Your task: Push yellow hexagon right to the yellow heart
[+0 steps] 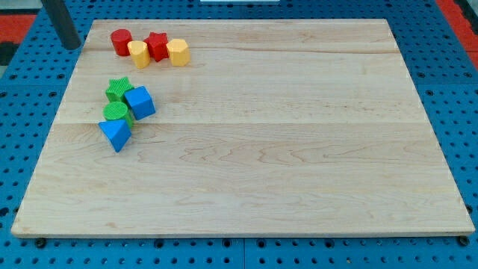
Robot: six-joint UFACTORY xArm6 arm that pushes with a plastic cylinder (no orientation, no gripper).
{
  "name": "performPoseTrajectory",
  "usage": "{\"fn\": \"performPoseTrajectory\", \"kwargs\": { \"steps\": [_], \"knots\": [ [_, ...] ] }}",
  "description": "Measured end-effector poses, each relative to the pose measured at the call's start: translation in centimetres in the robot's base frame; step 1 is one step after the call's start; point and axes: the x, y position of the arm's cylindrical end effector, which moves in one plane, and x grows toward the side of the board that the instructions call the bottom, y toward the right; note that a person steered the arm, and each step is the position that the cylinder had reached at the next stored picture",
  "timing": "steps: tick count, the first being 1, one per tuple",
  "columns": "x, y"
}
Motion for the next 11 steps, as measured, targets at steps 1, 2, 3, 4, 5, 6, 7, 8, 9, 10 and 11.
{"fn": "performPoseTrajectory", "kwargs": {
  "steps": [1, 2, 3, 4, 5, 6, 7, 8, 9, 10, 11],
  "knots": [
    [0.3, 0.1],
    [1.1, 3.6],
    [2.1, 8.2],
    [2.5, 11.0],
    [2.4, 18.7],
    [2.3, 25.1],
    [2.2, 25.7],
    [-0.5, 20.4],
    [-3.8, 27.5],
    [0.7, 30.5],
    [3.6, 27.6]
  ]
}}
